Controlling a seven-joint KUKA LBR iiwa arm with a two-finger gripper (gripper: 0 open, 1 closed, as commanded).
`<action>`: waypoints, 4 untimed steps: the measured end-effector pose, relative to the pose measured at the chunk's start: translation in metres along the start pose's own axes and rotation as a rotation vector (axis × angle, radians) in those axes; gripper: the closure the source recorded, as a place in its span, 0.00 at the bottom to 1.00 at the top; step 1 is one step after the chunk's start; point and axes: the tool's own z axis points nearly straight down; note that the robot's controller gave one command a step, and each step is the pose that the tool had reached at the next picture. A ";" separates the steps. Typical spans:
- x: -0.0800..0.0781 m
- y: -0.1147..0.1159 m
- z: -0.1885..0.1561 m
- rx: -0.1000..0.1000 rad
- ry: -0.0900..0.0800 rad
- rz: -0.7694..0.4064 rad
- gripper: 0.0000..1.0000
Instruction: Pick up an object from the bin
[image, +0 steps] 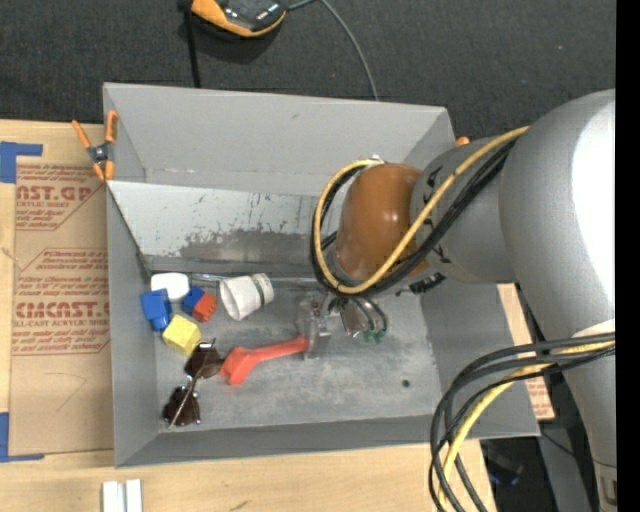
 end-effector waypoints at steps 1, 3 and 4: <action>0.022 -0.006 -0.044 -0.001 0.010 0.010 1.00; 0.014 0.004 -0.105 -0.001 -0.001 -0.010 1.00; 0.015 0.010 -0.140 0.000 0.011 -0.023 1.00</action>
Offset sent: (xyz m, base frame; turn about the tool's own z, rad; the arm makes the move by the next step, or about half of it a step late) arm -0.0195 0.0044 0.0984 0.0075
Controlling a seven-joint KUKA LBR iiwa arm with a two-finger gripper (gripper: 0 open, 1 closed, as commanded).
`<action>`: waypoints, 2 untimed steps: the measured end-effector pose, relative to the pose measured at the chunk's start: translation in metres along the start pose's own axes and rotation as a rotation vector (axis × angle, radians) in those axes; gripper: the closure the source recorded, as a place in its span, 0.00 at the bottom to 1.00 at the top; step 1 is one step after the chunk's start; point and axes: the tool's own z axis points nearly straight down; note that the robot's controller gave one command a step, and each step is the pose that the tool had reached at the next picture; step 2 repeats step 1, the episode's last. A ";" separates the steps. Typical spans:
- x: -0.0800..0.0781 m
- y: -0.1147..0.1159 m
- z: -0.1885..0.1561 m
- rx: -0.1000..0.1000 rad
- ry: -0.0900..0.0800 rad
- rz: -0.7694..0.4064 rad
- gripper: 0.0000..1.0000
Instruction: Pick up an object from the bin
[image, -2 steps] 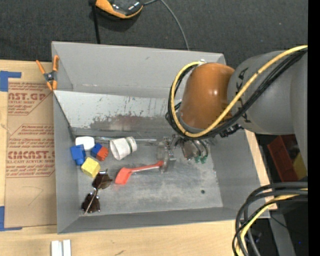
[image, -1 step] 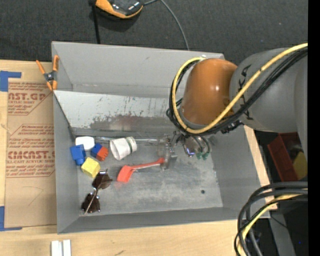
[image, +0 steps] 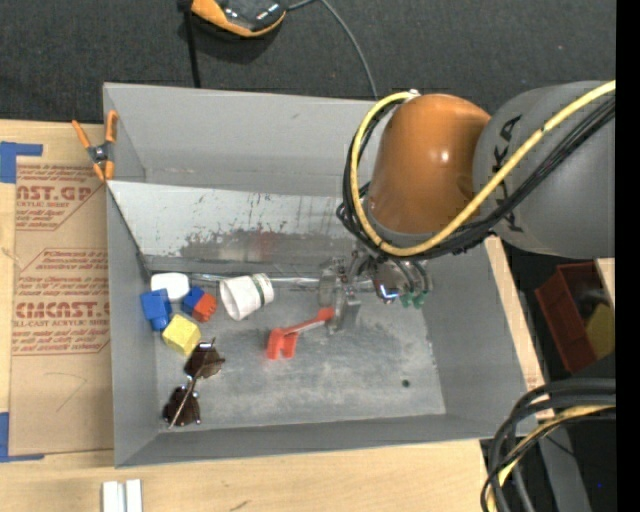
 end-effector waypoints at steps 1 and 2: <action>0.020 -0.007 -0.160 -0.001 -0.016 0.016 1.00; 0.020 -0.007 -0.160 -0.001 -0.016 0.016 1.00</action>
Offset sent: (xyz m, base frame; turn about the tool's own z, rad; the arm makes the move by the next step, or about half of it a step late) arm 0.0000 0.0000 0.0000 0.0000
